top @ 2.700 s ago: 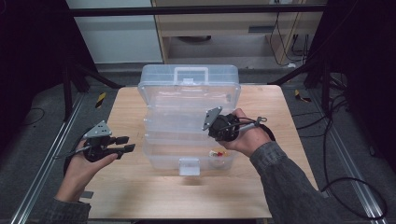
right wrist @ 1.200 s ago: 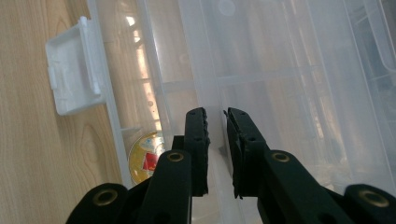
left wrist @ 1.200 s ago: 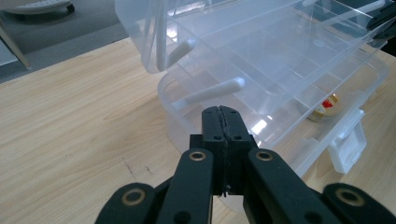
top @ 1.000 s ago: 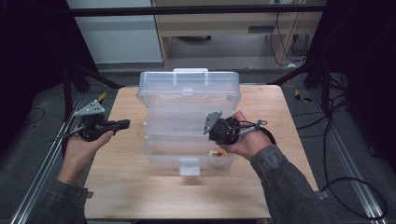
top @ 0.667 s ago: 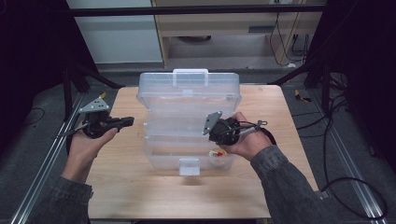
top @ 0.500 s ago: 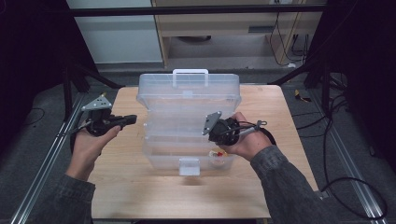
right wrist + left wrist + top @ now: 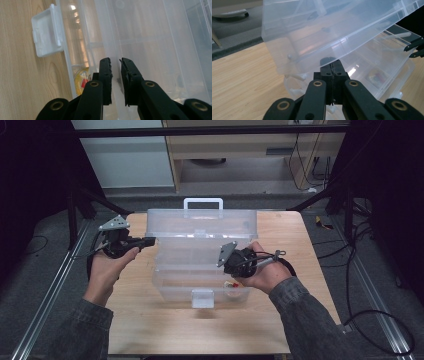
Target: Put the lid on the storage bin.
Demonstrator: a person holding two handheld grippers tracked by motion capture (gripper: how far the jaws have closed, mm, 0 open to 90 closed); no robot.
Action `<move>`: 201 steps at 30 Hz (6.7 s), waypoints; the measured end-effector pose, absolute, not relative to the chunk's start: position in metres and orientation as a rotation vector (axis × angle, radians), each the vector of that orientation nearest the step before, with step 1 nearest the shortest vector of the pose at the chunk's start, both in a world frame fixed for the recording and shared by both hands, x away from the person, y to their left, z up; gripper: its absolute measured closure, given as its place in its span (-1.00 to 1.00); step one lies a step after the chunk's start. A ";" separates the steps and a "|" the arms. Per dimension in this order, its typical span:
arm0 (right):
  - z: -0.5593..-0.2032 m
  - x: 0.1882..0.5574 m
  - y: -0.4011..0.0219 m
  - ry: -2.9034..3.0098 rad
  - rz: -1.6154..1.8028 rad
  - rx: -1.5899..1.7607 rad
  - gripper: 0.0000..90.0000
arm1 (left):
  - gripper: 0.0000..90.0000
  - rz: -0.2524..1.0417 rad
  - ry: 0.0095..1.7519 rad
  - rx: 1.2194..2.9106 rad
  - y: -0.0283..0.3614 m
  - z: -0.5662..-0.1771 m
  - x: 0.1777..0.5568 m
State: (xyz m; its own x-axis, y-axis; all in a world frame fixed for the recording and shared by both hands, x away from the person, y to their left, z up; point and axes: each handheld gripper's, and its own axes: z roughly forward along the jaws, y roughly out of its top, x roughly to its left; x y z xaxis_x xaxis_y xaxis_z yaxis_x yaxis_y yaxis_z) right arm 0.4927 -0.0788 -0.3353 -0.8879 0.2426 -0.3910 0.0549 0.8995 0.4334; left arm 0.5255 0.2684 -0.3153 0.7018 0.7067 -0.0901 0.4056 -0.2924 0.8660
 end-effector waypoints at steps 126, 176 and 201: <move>-0.353 0.450 -0.200 2.399 0.729 0.703 0.57 | 1.00 0.281 0.770 2.030 0.261 -0.366 0.466; -0.402 0.474 -0.224 2.341 0.794 0.953 0.50 | 0.00 0.531 0.987 2.068 0.321 -0.395 0.459; -0.433 0.493 -0.243 2.205 0.803 1.282 -0.53 | -0.89 0.648 1.166 2.017 0.354 -0.439 0.488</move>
State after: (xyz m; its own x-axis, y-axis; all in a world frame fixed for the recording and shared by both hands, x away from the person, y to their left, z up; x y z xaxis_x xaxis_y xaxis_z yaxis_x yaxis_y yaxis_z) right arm 0.4934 -0.2426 -0.4328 -0.4576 0.8836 -0.0995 0.6129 0.3945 0.6846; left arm 0.4877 0.3537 -0.4386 0.4677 0.8810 0.0717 0.5267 -0.3429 0.7778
